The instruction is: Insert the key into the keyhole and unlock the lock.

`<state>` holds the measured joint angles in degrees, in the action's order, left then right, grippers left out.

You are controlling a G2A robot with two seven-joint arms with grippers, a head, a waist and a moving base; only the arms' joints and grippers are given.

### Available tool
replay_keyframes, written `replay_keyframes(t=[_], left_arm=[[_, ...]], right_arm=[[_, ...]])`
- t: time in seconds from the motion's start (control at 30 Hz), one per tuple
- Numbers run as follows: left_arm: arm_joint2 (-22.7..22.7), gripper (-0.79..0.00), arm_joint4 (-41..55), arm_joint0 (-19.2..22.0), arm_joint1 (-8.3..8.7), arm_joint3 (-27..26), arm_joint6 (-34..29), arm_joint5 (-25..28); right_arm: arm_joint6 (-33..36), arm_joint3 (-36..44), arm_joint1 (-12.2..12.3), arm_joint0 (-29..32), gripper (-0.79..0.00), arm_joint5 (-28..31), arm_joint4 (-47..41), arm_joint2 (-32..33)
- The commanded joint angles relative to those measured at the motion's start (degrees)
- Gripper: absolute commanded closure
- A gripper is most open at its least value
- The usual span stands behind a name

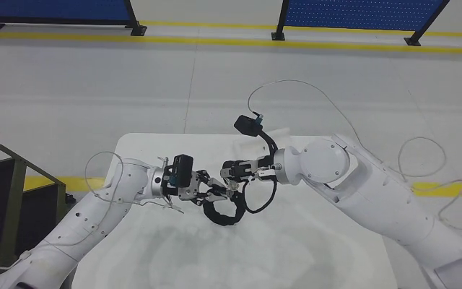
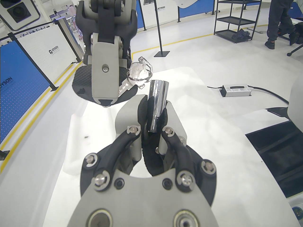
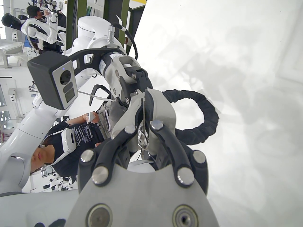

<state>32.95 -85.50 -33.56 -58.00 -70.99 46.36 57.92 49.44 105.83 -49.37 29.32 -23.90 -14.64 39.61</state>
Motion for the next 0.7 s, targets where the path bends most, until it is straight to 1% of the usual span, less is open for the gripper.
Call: replay_keyframes(t=[0.0, 0.27, 0.53, 0.6, 0.67], left_arm=[[0.2, 0.0, 0.1, -0.1, -0.01, 0.0, 0.0, 0.0], [0.8, 0.0, 0.5, -0.7, -0.06, 0.1, -0.1, 0.1], [1.4, 0.0, 0.7, -1.0, -0.07, 0.6, -0.1, 0.1], [1.6, 0.0, 0.7, -1.1, -0.06, 0.7, -0.1, 0.1], [1.8, 0.0, 0.6, -1.2, -0.04, 0.7, -0.1, 0.1]], right_arm=[[0.2, 0.0, -0.1, 0.3, 0.0, 0.2, 0.1, 0.2], [1.7, -1.0, -0.7, 0.8, 0.0, 1.0, -0.3, 0.8], [4.7, -6.0, -1.7, 1.7, -0.003, 4.9, -6.7, 1.6], [5.2, -7.2, -1.9, 1.9, -0.062, 5.7, -7.7, 1.8], [5.9, -8.2, -2.1, 2.0, -0.102, 6.1, -8.5, 2.0]])
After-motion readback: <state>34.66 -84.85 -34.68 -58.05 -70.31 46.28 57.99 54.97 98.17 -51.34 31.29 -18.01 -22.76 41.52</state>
